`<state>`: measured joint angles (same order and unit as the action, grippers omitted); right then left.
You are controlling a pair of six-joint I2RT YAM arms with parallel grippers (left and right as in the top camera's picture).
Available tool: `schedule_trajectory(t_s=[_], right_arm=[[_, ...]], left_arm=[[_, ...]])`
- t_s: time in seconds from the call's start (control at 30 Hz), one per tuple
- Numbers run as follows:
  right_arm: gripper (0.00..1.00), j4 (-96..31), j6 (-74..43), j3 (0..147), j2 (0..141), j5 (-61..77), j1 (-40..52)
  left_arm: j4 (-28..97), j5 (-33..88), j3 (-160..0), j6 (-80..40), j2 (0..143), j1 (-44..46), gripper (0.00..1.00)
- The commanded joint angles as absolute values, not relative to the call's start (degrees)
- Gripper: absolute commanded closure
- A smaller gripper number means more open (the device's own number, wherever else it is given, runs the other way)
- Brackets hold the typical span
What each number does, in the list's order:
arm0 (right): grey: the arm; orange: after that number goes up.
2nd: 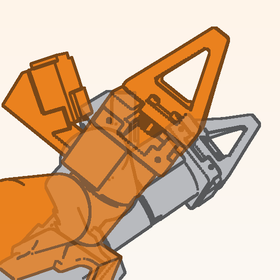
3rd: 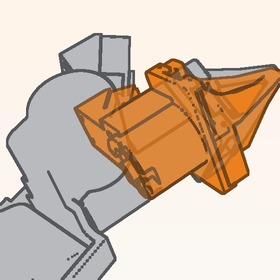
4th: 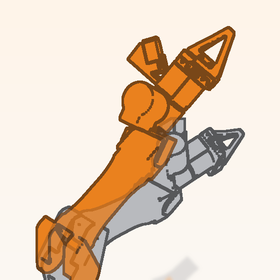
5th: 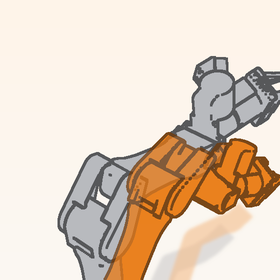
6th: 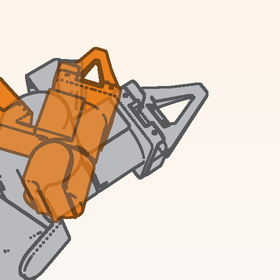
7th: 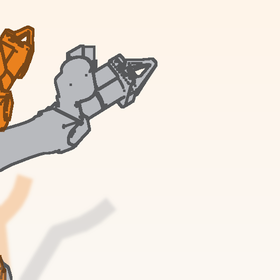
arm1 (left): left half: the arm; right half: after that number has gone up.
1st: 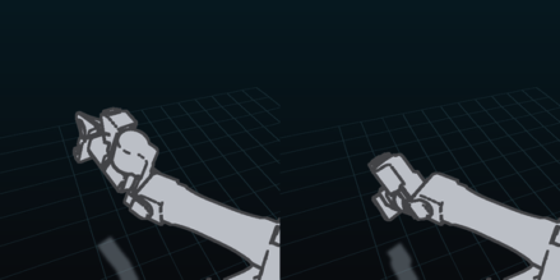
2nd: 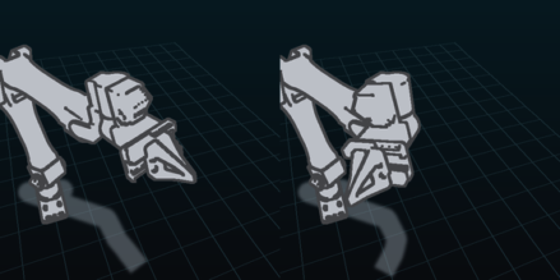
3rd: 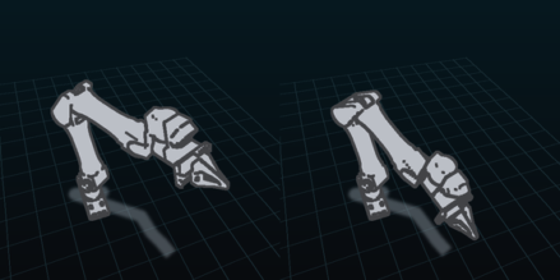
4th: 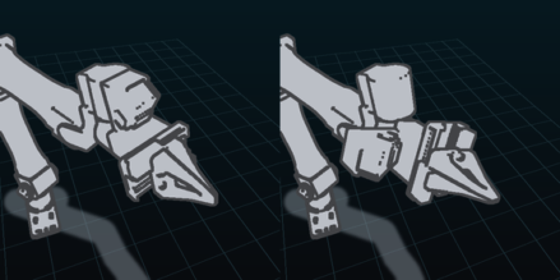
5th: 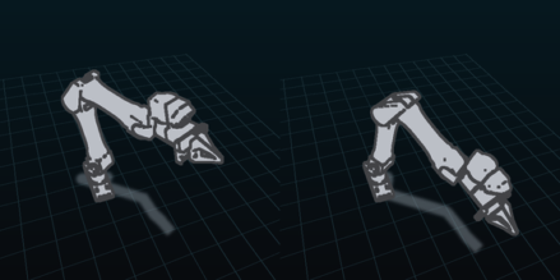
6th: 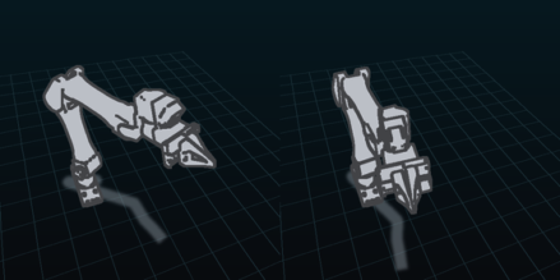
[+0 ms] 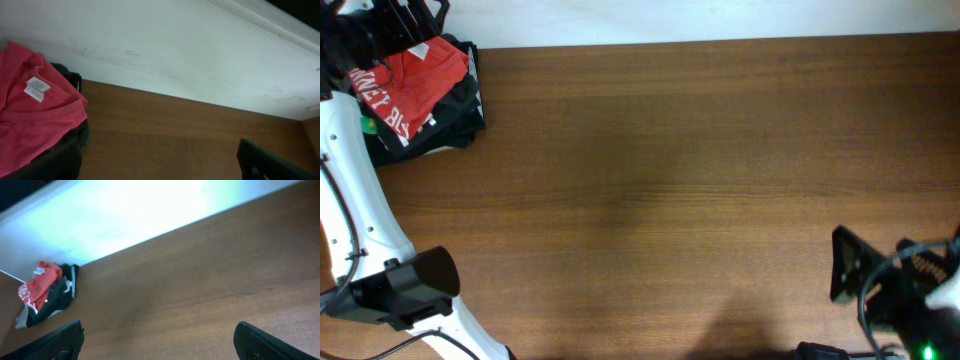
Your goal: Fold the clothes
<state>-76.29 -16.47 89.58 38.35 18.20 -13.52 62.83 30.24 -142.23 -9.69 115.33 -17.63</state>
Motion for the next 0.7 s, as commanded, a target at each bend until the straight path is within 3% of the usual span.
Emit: schedule_trajectory(t_s=[0.0,0.2,0.47,0.67], right_arm=[[0.01,-76.16,-16.08,89.58,35.38,17.3,-13.47],[0.01,-76.36,-16.08,89.47,34.28,17.28,-13.13],[0.01,-76.88,-16.08,87.61,30.52,10.2,-4.62],[0.01,-64.9,-16.05,71.61,21.54,2.72,-1.08]], left_arm=[[62.85,31.05,-142.39,-9.37,114.32,-17.52,0.01],[62.96,30.46,-142.39,-9.37,114.32,-17.52,0.01],[63.09,30.39,-142.39,-9.37,114.32,-17.52,0.01],[63.09,30.39,-142.39,-9.37,114.32,-17.52,0.01]])
